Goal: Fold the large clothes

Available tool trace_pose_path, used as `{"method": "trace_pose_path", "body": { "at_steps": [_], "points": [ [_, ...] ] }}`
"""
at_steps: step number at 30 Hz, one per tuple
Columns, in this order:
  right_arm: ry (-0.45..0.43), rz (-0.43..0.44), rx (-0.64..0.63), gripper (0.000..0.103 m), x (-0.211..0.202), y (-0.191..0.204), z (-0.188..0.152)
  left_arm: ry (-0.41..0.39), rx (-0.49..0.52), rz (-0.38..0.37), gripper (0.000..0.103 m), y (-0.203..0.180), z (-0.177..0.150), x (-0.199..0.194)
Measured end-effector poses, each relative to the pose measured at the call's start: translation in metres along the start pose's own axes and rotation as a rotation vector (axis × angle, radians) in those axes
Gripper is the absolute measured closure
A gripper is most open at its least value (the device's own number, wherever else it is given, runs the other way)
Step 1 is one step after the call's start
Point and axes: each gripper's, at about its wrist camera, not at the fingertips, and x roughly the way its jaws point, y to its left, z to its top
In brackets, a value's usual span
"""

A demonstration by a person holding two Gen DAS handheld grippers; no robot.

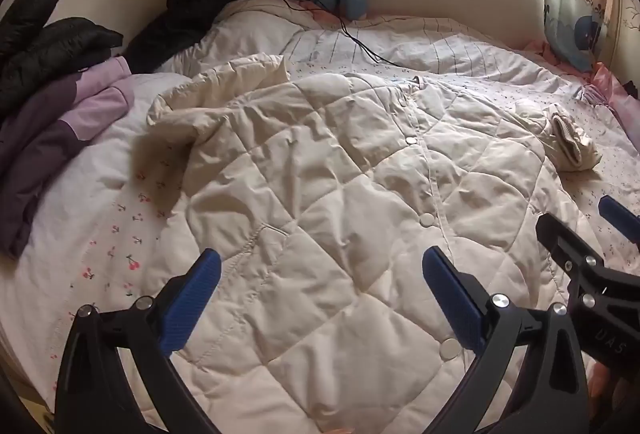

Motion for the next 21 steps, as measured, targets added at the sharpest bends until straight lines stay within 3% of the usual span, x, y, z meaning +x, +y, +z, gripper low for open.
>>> {"method": "trace_pose_path", "body": {
  "at_steps": [5,15,21],
  "points": [
    [-0.020,-0.012,0.014,0.006,0.006,-0.006,-0.008,0.032,0.000,0.002,0.006,-0.013,0.008,0.001],
    [-0.009,-0.026,0.035,0.006,0.007,-0.020,-0.002,0.085,-0.037,-0.101,0.006,-0.010,0.000,0.025],
    [0.003,-0.042,0.054,0.006,0.011,-0.028,-0.003,0.044,-0.057,-0.098,0.006,-0.012,0.002,0.023]
  ]
}}
